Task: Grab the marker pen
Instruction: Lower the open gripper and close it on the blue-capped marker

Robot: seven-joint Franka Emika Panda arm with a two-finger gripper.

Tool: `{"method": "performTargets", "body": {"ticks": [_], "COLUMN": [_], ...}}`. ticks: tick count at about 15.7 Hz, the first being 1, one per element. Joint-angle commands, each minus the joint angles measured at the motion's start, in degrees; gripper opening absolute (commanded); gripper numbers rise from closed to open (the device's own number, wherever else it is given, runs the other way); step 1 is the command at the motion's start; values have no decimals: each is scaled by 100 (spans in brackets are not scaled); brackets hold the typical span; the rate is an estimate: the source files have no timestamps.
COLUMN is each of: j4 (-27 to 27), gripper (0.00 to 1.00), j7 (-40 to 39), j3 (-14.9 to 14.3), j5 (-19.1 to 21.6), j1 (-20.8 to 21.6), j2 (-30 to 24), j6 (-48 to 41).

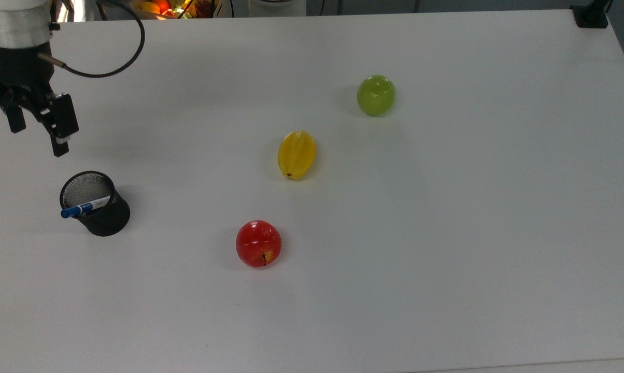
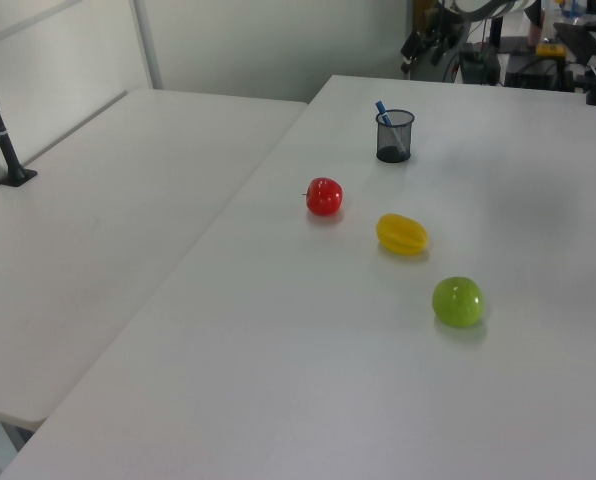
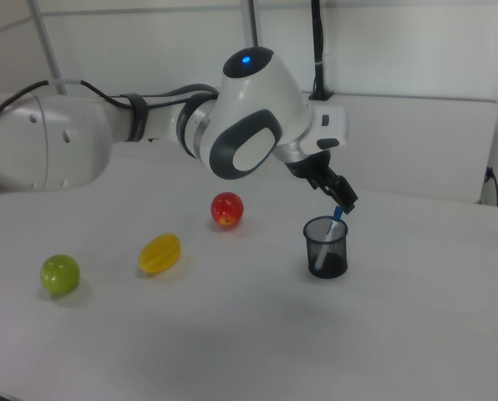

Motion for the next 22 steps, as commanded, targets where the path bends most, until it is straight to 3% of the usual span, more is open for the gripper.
{"method": "performTargets", "body": {"ticks": [1, 5, 8, 11, 15, 22], "j4": [272, 272, 272, 272, 290, 580], "gripper": [100, 100, 100, 75, 61, 61], "j7": [28, 18, 19, 158, 247, 335], "j3": [-9, 17, 9, 9, 9, 9], "j5": [-35, -44, -113, -228, -552, -597], "j1": [31, 127, 206, 250, 286, 321], "j2": [342, 693, 756, 834, 966, 1344], "j6": [165, 1244, 1272, 1272, 1299, 1343]}}
